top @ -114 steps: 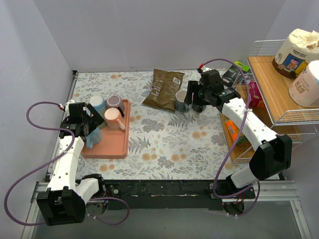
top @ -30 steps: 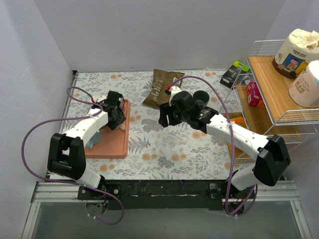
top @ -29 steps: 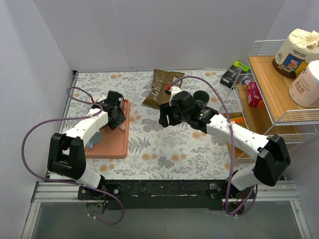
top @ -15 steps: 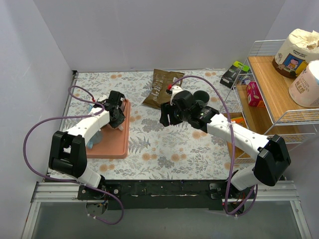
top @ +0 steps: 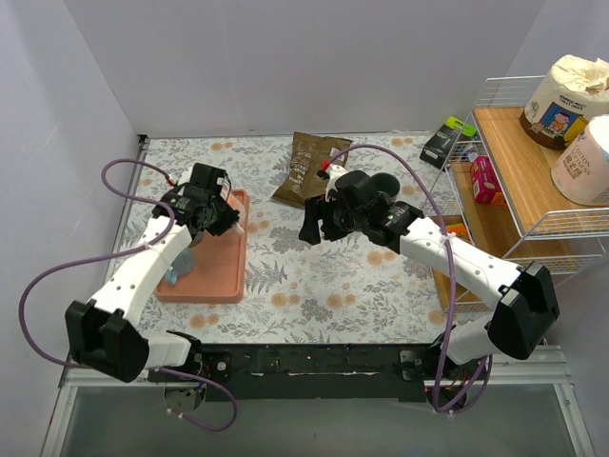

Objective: Turn the mug right side up

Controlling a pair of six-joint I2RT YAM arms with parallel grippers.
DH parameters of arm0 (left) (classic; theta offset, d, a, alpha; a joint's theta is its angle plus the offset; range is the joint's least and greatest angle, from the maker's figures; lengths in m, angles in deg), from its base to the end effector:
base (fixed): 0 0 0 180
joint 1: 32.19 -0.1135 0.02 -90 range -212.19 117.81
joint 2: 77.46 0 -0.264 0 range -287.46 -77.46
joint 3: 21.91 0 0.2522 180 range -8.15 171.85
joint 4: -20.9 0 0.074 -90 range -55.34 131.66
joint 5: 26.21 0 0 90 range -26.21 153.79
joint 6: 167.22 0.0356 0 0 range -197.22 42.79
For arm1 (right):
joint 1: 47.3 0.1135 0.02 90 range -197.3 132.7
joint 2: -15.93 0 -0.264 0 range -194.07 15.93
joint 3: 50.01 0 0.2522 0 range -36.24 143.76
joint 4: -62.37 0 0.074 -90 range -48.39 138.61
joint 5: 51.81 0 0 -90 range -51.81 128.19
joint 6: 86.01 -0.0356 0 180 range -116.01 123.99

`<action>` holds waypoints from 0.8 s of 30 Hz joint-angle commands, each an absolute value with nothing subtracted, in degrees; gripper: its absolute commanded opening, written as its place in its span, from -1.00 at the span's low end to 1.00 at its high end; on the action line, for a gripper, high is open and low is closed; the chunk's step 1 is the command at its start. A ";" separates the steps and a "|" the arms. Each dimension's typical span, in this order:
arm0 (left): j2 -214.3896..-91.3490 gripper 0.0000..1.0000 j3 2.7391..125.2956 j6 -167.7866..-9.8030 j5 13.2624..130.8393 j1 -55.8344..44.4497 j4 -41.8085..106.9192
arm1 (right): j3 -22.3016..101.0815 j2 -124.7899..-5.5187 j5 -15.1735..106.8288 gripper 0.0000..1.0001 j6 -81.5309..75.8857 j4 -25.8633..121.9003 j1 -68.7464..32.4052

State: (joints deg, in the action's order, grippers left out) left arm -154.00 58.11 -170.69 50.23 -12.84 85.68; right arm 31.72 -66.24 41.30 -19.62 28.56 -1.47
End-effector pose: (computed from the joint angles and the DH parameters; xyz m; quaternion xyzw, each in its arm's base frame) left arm 0.2504 -0.0791 0.2903 -0.6031 0.7501 -0.1417 0.2314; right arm 0.2263 0.2357 0.3114 -0.1827 0.8646 0.2859 0.3705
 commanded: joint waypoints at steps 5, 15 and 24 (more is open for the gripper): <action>-140.93 -1.00 64.19 -170.38 65.61 -12.42 71.60 | 36.27 -60.02 56.62 0.54 -28.76 34.80 -3.61; -137.49 -1.00 62.25 -172.93 84.43 -12.42 46.46 | 32.04 -59.48 71.58 0.55 -50.31 66.78 -5.11; -135.65 -1.00 61.81 -176.35 90.23 -12.42 37.93 | 29.59 -63.17 72.47 0.54 -60.08 81.47 -5.11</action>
